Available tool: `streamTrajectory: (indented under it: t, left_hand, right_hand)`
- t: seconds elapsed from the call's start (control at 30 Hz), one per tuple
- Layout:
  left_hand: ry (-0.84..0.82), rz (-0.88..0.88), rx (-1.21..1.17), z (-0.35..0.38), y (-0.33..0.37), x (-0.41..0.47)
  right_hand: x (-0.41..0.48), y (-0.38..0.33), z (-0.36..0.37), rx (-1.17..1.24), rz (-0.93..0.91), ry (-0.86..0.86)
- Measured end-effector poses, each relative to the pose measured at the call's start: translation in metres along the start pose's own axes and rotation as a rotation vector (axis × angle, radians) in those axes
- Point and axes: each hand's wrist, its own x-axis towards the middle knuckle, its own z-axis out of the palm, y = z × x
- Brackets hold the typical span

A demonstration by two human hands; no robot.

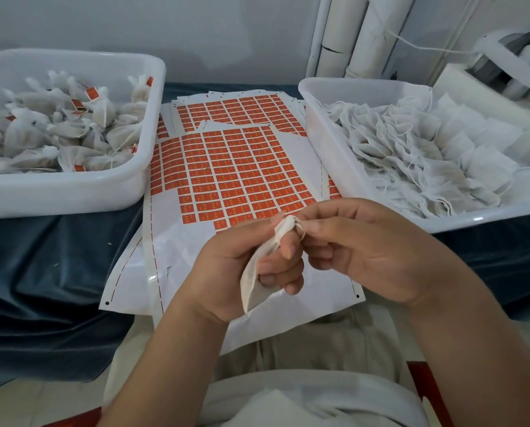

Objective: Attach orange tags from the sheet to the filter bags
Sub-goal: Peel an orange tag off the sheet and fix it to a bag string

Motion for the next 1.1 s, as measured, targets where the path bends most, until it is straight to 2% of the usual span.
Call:
streamTrajectory:
  t: [0.17, 0.37, 0.47, 0.63, 0.77, 0.93, 1.1]
  left_hand:
    - [0.09, 0.038, 0.103, -0.002, -0.001, -0.002]
    - [0.085, 0.034, 0.184, -0.005, 0.002, -0.005]
    - [0.117, 0.035, 0.206, -0.005, 0.001, -0.004]
    - [0.183, 0.069, 0.245, -0.004, 0.003, -0.004]
    - [0.261, 0.128, 0.303, -0.001, 0.003, -0.004]
    - [0.287, 0.175, 0.351, -0.003, 0.007, -0.005]
    - [0.271, 0.105, 0.493, -0.009, 0.015, -0.011]
  right_hand:
    - [-0.006, -0.006, 0.005, -0.408, -0.176, 0.162]
    - [-0.007, -0.012, 0.003, -0.634, -0.167, 0.149]
    - [-0.006, -0.01, 0.002, -0.655, -0.2, 0.173]
    - [-0.002, -0.002, 0.003, -0.846, -0.422, 0.38]
    - [-0.001, -0.001, 0.009, -1.096, -0.603, 0.426]
    - [-0.002, 0.0, 0.01, -1.192, -0.656, 0.365]
    - [0.001, 0.001, 0.009, -1.167, -0.671, 0.365]
